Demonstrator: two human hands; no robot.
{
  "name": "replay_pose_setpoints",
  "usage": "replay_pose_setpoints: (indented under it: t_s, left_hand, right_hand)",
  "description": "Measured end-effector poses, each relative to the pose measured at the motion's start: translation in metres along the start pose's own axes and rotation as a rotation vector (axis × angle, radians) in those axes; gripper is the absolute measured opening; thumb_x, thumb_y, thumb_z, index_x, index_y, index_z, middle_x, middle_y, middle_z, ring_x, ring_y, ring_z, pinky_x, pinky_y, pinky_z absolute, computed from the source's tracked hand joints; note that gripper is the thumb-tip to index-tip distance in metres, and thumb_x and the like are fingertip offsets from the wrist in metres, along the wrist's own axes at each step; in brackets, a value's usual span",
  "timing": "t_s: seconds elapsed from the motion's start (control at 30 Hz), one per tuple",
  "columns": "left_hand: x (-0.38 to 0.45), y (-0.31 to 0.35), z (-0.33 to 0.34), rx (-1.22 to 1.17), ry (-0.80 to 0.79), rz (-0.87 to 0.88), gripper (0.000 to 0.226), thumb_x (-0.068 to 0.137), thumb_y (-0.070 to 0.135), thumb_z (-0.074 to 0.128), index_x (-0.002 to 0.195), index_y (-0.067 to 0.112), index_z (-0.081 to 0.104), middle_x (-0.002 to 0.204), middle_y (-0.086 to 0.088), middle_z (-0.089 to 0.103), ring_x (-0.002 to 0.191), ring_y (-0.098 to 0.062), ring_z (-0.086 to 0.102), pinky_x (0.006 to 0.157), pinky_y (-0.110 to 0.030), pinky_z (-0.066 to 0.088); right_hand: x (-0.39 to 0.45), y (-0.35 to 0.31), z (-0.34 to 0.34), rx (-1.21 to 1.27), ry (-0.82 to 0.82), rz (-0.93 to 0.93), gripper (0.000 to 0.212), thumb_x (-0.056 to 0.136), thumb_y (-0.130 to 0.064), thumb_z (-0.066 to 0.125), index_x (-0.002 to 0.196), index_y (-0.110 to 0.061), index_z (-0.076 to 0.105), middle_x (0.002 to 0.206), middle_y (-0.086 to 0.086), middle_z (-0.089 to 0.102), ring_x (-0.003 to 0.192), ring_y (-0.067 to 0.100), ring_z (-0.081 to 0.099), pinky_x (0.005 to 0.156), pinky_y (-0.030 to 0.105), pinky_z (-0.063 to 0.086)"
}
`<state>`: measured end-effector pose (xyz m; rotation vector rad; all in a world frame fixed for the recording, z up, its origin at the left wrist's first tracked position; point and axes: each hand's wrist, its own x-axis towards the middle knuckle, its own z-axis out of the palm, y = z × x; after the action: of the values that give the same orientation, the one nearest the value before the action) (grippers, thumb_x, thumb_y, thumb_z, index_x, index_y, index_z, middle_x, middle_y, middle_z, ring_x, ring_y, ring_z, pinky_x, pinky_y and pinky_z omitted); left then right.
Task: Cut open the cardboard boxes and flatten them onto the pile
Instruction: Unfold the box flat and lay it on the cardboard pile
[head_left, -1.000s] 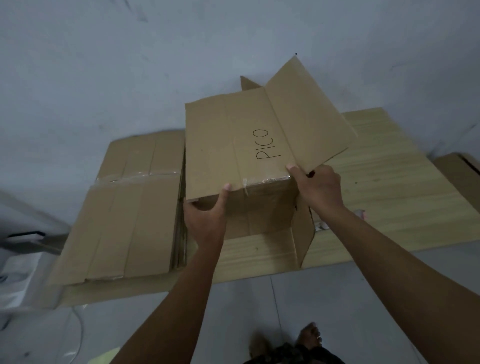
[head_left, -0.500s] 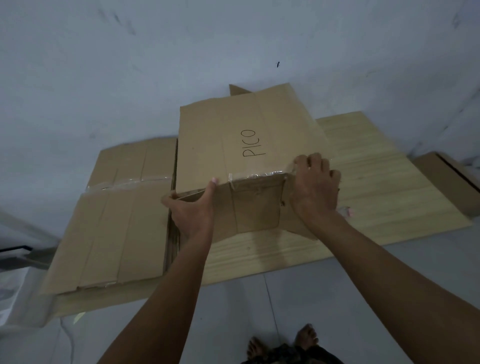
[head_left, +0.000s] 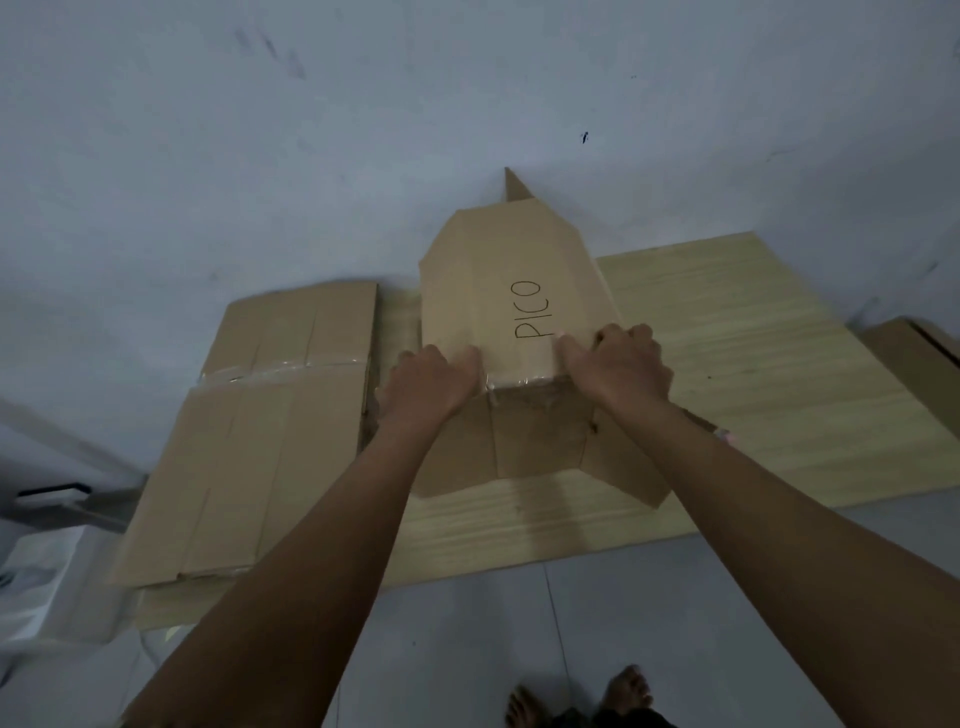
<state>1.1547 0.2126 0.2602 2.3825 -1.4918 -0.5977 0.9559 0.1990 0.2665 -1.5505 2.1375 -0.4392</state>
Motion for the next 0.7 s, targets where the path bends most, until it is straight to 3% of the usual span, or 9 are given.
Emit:
replay_pose_setpoints:
  t_s: [0.03, 0.13, 0.2, 0.27, 0.37, 0.47, 0.57, 0.63, 0.7]
  left_hand:
    - [0.007, 0.002, -0.001, -0.044, -0.031, -0.038, 0.091, 0.079, 0.084, 0.037, 0.13, 0.013, 0.062, 0.134, -0.014, 0.059, 0.124, -0.036, 0.055, 0.099, -0.045, 0.043]
    - [0.023, 0.013, -0.005, -0.345, -0.163, -0.11, 0.123, 0.055, 0.093, 0.056, 0.145, 0.009, 0.051, 0.144, -0.008, 0.056, 0.129, -0.031, 0.055, 0.106, -0.039, 0.045]
    - [0.031, 0.02, -0.003, -0.532, -0.271, -0.094, 0.122, 0.062, 0.083, 0.07, 0.153, 0.009, 0.037, 0.151, -0.001, 0.048, 0.134, -0.025, 0.05, 0.106, -0.032, 0.041]
    - [0.043, 0.02, 0.006, -0.617, -0.324, -0.084, 0.142, 0.051, 0.087, 0.075, 0.16, 0.016, 0.018, 0.159, 0.0, 0.037, 0.141, -0.024, 0.041, 0.113, -0.036, 0.037]
    - [0.052, 0.017, 0.01, -0.529, -0.311, -0.13, 0.171, 0.025, 0.093, 0.077, 0.162, 0.029, -0.003, 0.168, -0.004, 0.016, 0.152, -0.028, 0.023, 0.122, -0.049, 0.028]
    - [0.053, 0.02, -0.006, -0.338, -0.329, -0.066, 0.158, 0.046, 0.075, 0.087, 0.16, 0.033, -0.014, 0.169, -0.009, -0.012, 0.156, -0.031, -0.003, 0.125, -0.051, 0.014]
    - [0.059, 0.028, -0.018, -0.135, -0.397, 0.037, 0.163, 0.04, 0.074, 0.089, 0.159, 0.035, -0.015, 0.168, -0.007, -0.017, 0.156, -0.028, -0.011, 0.125, -0.052, 0.01]
    - [0.069, 0.034, -0.018, -0.139, -0.428, 0.1, 0.157, 0.035, 0.077, 0.085, 0.162, 0.034, 0.002, 0.17, -0.007, 0.003, 0.156, -0.029, 0.006, 0.124, -0.05, 0.019]
    - [0.081, 0.043, -0.017, -0.336, -0.342, 0.104, 0.111, 0.061, 0.068, 0.078, 0.154, 0.025, 0.036, 0.158, -0.007, 0.039, 0.14, -0.028, 0.041, 0.112, -0.041, 0.039]
  right_hand:
    - [0.001, 0.0, 0.0, 0.001, -0.014, 0.005, 0.072, 0.089, -0.069, 0.045, 0.139, -0.017, 0.048, 0.14, 0.012, 0.044, 0.129, 0.033, 0.044, 0.106, 0.048, 0.038]
    - [0.003, 0.004, 0.001, 0.106, -0.078, 0.064, 0.075, 0.083, -0.067, 0.052, 0.137, -0.016, 0.044, 0.134, 0.01, 0.051, 0.123, 0.033, 0.052, 0.102, 0.047, 0.043]
    - [0.007, 0.007, 0.002, 0.181, -0.114, 0.1, 0.078, 0.08, -0.067, 0.055, 0.136, -0.015, 0.041, 0.132, 0.009, 0.05, 0.122, 0.033, 0.053, 0.102, 0.048, 0.045]
    - [0.013, 0.008, 0.003, 0.244, -0.129, 0.099, 0.083, 0.074, -0.071, 0.054, 0.136, -0.019, 0.036, 0.136, 0.008, 0.043, 0.126, 0.033, 0.049, 0.106, 0.053, 0.041]
    - [0.025, 0.005, 0.002, 0.271, -0.128, 0.142, 0.106, 0.072, -0.085, 0.047, 0.156, -0.028, 0.014, 0.162, 0.012, 0.02, 0.148, 0.037, 0.025, 0.118, 0.062, 0.021]
    - [0.034, -0.004, -0.001, 0.112, -0.101, 0.05, 0.096, 0.084, -0.085, 0.036, 0.16, -0.034, 0.006, 0.169, 0.006, 0.0, 0.155, 0.033, 0.003, 0.119, 0.065, 0.003]
    - [0.04, -0.014, 0.003, 0.042, -0.124, -0.107, 0.078, 0.093, -0.075, 0.034, 0.159, -0.039, 0.012, 0.17, 0.002, 0.0, 0.156, 0.028, 0.0, 0.12, 0.063, 0.003]
    - [0.037, -0.016, 0.011, 0.002, -0.131, -0.161, 0.069, 0.098, -0.064, 0.034, 0.159, -0.037, 0.013, 0.169, 0.003, 0.005, 0.155, 0.027, 0.006, 0.121, 0.061, 0.007]
    - [0.033, -0.014, 0.015, 0.019, -0.112, -0.172, 0.065, 0.099, -0.058, 0.036, 0.157, -0.035, 0.016, 0.166, 0.004, 0.013, 0.152, 0.028, 0.016, 0.12, 0.059, 0.015]
